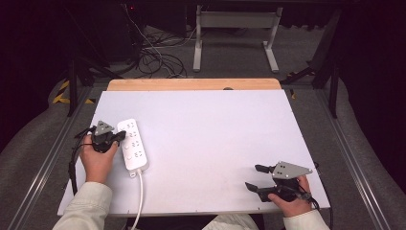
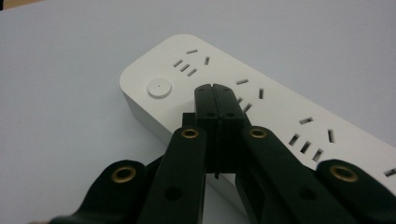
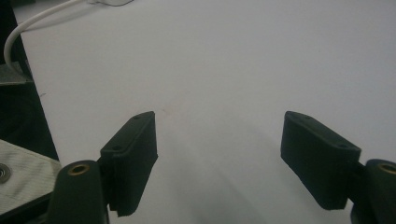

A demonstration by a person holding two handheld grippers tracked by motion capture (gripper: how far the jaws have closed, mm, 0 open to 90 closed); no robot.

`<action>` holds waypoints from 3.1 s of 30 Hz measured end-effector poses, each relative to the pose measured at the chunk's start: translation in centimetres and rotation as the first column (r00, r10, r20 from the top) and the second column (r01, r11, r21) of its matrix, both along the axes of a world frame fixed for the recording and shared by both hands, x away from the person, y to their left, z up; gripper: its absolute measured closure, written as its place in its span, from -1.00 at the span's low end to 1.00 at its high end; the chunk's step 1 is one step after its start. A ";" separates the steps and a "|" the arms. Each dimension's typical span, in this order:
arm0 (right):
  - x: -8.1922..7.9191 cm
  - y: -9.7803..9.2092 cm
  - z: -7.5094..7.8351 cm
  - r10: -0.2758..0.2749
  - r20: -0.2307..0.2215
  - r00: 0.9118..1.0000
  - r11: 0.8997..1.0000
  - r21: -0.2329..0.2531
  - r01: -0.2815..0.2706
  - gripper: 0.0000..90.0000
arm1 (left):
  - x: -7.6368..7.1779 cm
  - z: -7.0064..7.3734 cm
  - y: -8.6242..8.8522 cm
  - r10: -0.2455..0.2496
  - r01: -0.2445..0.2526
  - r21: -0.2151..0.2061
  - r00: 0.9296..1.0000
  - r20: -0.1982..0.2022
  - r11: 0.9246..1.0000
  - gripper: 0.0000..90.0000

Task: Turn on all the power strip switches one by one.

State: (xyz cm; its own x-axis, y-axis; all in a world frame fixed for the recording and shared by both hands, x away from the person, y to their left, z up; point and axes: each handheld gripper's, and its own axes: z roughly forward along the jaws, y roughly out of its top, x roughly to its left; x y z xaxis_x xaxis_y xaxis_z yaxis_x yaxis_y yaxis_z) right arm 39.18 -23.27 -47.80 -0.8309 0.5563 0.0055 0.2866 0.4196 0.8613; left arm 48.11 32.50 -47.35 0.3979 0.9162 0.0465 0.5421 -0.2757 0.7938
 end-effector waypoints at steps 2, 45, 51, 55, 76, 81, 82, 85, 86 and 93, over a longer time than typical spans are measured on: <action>0.0 0.0 0.0 0.001 -0.001 1.000 1.000 0.001 -0.001 -0.38 | 0.0 -0.1 0.0 -0.001 0.001 -0.009 1.000 0.001 1.000 1.00; 0.1 0.0 -0.1 0.001 -0.008 1.000 1.000 -0.003 -0.001 -0.39 | 1.8 0.5 0.7 0.081 -0.080 -0.024 0.992 0.092 0.997 1.00; 0.3 0.0 -0.2 0.000 -0.015 1.000 1.000 -0.003 0.000 -0.39 | 2.4 0.0 1.1 0.133 -0.129 -0.055 0.987 0.091 0.990 1.00; 0.2 0.1 -0.3 0.003 -0.015 1.000 1.000 -0.001 -0.003 -0.39 | 2.8 -0.4 1.3 0.128 -0.123 -0.060 0.988 0.085 0.991 1.00; 0.2 0.0 -0.2 0.005 -0.013 1.000 1.000 -0.004 -0.005 -0.39 | 2.9 -0.7 0.4 0.093 -0.093 -0.006 0.993 0.078 0.996 1.00; 0.1 0.0 -0.2 0.006 -0.012 1.000 1.000 0.000 -0.006 -0.39 | 2.8 -0.7 0.6 0.110 -0.110 -0.003 0.991 0.078 0.994 1.00; 0.1 0.0 -0.2 0.007 -0.012 1.000 1.000 0.000 -0.007 -0.39 | 2.8 -0.7 0.7 0.112 -0.111 -0.009 0.991 0.076 0.994 1.00; 0.1 0.0 -0.2 0.008 -0.012 1.000 1.000 -0.003 -0.008 -0.39 | 2.9 -0.6 0.6 0.115 -0.115 -0.004 0.991 0.069 0.993 1.00; 0.1 0.0 -0.2 0.007 -0.012 1.000 1.000 -0.003 -0.007 -0.39 | 2.9 -0.6 0.5 0.117 -0.117 0.000 0.991 0.072 0.993 1.00; 0.1 0.0 -0.2 0.010 -0.011 1.000 1.000 -0.003 -0.010 -0.39 | 2.8 -0.7 0.7 0.126 -0.125 -0.020 0.990 0.064 0.992 1.00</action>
State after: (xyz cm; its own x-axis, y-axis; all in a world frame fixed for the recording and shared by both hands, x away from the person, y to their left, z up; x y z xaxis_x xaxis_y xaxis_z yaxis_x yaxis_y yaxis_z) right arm 39.28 -23.26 -48.01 -0.8361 0.5484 0.0133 0.2923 0.4250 0.8567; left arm 50.96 33.15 -48.07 0.2760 0.9596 0.0539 0.5184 -0.1959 0.8324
